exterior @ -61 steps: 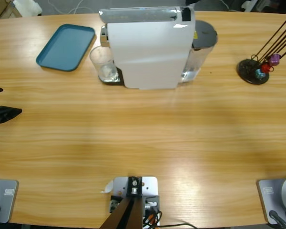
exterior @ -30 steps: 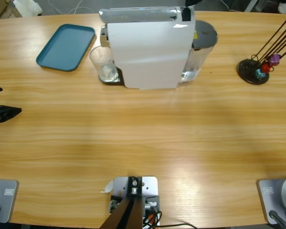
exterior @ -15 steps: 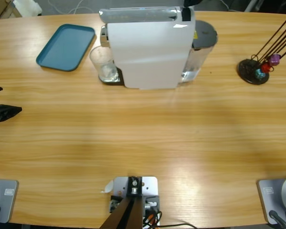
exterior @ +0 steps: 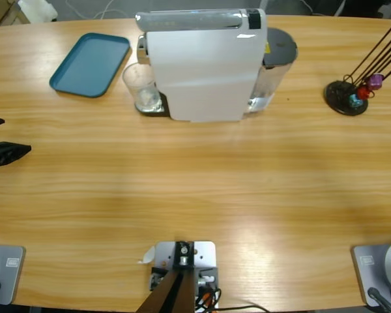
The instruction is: Pour coffee
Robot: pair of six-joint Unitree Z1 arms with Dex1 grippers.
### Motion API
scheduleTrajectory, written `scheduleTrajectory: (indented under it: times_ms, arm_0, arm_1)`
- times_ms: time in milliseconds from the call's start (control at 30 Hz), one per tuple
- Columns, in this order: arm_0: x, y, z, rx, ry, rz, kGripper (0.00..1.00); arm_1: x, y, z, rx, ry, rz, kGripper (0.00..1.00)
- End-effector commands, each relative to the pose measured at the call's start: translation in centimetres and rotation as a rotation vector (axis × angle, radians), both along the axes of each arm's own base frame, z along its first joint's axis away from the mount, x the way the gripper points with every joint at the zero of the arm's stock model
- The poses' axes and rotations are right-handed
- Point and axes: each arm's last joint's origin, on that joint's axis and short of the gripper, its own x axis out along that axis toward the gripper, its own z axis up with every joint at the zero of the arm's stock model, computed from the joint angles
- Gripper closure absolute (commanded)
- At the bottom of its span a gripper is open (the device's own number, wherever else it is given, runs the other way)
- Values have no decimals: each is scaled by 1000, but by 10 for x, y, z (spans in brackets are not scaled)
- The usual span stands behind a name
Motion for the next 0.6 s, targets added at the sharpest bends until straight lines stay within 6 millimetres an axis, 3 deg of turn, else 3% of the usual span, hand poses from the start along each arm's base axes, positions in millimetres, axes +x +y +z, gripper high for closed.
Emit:
scheduleTrajectory:
  times_ms: [33,333,600]
  arm_0:
    - [1,-1,-10,15,16,1,4]
    - [6,-4,-15,-10,-48,-16,4]
    - [26,-17,-19,-6,-75,-31,4]
  arm_1:
    - [-79,-54,0,37,-70,27,0]
    - [-104,-78,-98,66,-117,25,0]
    - [-130,-102,-128,86,-154,16,0]
